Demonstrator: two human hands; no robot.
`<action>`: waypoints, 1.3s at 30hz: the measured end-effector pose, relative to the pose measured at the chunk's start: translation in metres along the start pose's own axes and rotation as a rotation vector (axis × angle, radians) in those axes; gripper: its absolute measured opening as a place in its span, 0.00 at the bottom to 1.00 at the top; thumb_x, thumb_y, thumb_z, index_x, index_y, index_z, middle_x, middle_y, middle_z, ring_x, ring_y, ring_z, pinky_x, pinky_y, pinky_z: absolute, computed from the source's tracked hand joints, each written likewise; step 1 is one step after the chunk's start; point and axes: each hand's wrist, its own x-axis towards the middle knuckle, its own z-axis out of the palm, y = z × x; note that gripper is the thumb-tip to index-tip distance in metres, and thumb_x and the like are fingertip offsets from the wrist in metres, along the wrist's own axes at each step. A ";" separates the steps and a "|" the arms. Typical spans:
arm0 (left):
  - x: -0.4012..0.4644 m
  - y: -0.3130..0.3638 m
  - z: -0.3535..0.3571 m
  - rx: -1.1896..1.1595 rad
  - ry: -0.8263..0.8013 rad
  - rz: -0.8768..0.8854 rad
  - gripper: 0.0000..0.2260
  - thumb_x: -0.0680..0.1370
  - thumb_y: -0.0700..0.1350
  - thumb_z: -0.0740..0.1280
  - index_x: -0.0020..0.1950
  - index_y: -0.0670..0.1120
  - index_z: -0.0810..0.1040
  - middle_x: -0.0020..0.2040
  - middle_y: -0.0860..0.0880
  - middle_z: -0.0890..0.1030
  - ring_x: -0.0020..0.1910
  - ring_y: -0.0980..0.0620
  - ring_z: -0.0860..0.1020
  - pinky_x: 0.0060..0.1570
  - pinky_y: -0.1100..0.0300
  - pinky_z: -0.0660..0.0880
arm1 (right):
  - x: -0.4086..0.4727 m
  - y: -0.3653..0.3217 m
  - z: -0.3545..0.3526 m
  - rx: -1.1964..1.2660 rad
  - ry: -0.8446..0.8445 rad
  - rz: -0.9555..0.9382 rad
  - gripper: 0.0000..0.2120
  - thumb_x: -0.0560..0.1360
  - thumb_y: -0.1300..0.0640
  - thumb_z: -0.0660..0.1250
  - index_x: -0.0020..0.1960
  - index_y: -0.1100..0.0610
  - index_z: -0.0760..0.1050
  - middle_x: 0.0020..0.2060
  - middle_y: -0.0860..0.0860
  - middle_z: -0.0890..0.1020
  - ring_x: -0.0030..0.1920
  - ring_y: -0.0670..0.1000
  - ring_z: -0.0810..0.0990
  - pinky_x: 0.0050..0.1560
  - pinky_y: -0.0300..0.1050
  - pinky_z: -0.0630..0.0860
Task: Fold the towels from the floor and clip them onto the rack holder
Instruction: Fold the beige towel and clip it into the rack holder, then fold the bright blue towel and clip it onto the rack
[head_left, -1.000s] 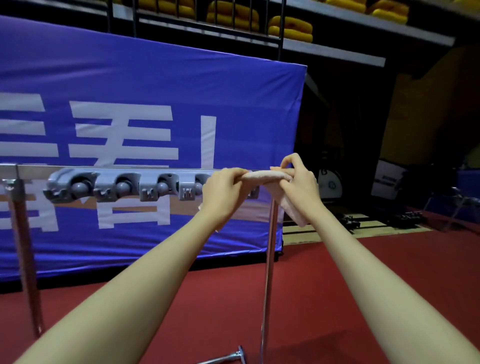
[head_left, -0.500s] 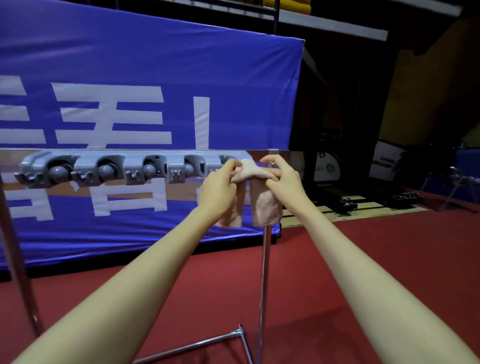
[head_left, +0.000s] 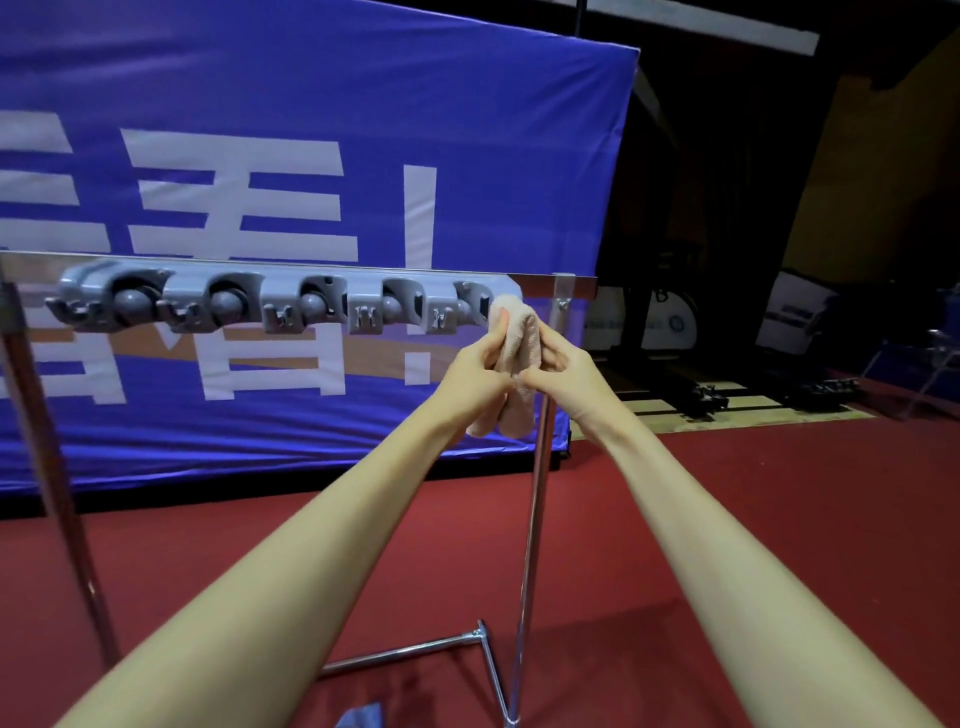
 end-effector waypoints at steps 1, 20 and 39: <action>0.001 -0.001 -0.001 0.006 -0.004 0.004 0.36 0.71 0.28 0.59 0.76 0.51 0.58 0.62 0.52 0.75 0.54 0.59 0.75 0.40 0.78 0.72 | 0.000 0.000 0.000 0.002 -0.006 0.006 0.36 0.69 0.75 0.62 0.72 0.51 0.64 0.56 0.48 0.80 0.57 0.43 0.78 0.58 0.39 0.76; -0.086 -0.108 -0.038 0.170 0.061 0.032 0.25 0.74 0.40 0.68 0.70 0.53 0.68 0.62 0.51 0.76 0.61 0.57 0.74 0.58 0.67 0.69 | -0.074 0.103 0.045 -0.170 0.182 0.054 0.28 0.71 0.63 0.71 0.67 0.58 0.66 0.62 0.55 0.74 0.52 0.52 0.77 0.52 0.39 0.74; -0.304 -0.456 -0.035 0.109 -0.128 -0.599 0.10 0.68 0.47 0.67 0.49 0.52 0.77 0.39 0.50 0.79 0.33 0.61 0.73 0.41 0.65 0.71 | -0.256 0.434 0.269 -0.446 -0.297 0.634 0.14 0.71 0.68 0.67 0.56 0.62 0.75 0.44 0.52 0.77 0.41 0.51 0.74 0.41 0.35 0.70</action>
